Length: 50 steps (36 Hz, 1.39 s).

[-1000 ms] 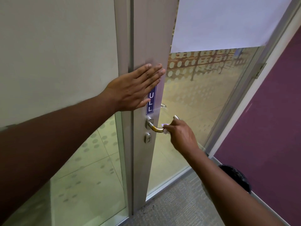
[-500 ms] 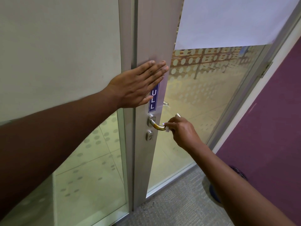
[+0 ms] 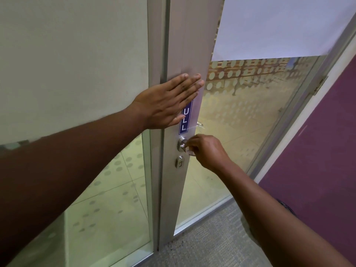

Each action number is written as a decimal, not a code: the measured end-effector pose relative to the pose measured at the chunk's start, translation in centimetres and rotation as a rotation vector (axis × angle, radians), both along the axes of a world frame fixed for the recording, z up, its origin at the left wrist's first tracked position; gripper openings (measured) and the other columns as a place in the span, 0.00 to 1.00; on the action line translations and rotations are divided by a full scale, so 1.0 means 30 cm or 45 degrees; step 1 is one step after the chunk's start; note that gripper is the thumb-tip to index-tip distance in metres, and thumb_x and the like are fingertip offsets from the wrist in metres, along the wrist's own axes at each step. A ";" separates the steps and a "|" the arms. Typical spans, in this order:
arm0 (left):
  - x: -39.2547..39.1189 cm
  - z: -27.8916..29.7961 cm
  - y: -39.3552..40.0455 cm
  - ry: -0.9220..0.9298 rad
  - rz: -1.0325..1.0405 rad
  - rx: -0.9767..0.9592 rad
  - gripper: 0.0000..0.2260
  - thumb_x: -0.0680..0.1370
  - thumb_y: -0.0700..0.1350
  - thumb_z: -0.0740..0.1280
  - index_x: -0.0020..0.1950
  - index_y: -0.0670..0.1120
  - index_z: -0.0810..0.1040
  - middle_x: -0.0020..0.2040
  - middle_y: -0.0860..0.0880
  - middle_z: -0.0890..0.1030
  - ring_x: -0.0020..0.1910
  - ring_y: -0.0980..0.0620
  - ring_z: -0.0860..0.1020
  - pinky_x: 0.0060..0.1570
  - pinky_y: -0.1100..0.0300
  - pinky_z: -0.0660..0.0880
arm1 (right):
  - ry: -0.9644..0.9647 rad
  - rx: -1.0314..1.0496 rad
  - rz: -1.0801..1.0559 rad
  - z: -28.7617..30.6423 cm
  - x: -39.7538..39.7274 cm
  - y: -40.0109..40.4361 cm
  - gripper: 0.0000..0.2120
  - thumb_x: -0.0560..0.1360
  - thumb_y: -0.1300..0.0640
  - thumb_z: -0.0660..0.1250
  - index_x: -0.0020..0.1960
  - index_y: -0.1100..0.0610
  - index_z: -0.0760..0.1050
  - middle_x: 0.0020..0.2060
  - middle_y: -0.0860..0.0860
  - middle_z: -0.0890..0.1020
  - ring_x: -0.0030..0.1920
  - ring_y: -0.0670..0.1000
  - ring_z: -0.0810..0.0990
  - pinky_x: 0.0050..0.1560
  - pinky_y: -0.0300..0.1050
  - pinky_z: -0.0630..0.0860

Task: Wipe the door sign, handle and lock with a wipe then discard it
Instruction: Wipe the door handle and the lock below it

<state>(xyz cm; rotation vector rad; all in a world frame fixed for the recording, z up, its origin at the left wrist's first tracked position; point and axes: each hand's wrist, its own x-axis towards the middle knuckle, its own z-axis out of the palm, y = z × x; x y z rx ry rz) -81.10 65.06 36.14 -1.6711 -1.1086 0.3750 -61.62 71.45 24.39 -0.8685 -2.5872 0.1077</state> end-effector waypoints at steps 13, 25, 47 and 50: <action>-0.002 0.000 0.000 0.018 -0.035 0.017 0.34 0.84 0.57 0.34 0.81 0.34 0.41 0.82 0.33 0.45 0.82 0.37 0.47 0.81 0.46 0.50 | -0.269 0.291 0.126 -0.034 0.004 -0.040 0.14 0.72 0.68 0.71 0.55 0.58 0.84 0.50 0.52 0.83 0.47 0.55 0.75 0.38 0.52 0.78; -0.007 -0.008 0.007 0.091 -0.076 0.089 0.33 0.83 0.57 0.34 0.80 0.34 0.42 0.82 0.35 0.49 0.82 0.38 0.50 0.81 0.47 0.50 | -0.058 0.041 0.029 0.026 0.061 0.013 0.15 0.74 0.70 0.68 0.55 0.56 0.85 0.51 0.53 0.82 0.45 0.54 0.82 0.54 0.53 0.79; -0.002 -0.002 0.004 0.049 -0.026 0.039 0.34 0.84 0.57 0.33 0.81 0.34 0.40 0.82 0.32 0.44 0.82 0.36 0.46 0.81 0.45 0.48 | -0.267 0.287 0.064 -0.057 0.050 -0.001 0.14 0.76 0.65 0.70 0.58 0.51 0.83 0.44 0.52 0.84 0.40 0.57 0.81 0.48 0.59 0.75; -0.001 -0.001 0.003 0.038 -0.012 0.019 0.34 0.84 0.58 0.33 0.81 0.34 0.40 0.81 0.32 0.43 0.82 0.36 0.45 0.81 0.45 0.48 | -0.308 0.232 0.021 -0.058 0.063 0.022 0.12 0.78 0.62 0.68 0.58 0.50 0.83 0.47 0.50 0.83 0.42 0.56 0.82 0.59 0.61 0.75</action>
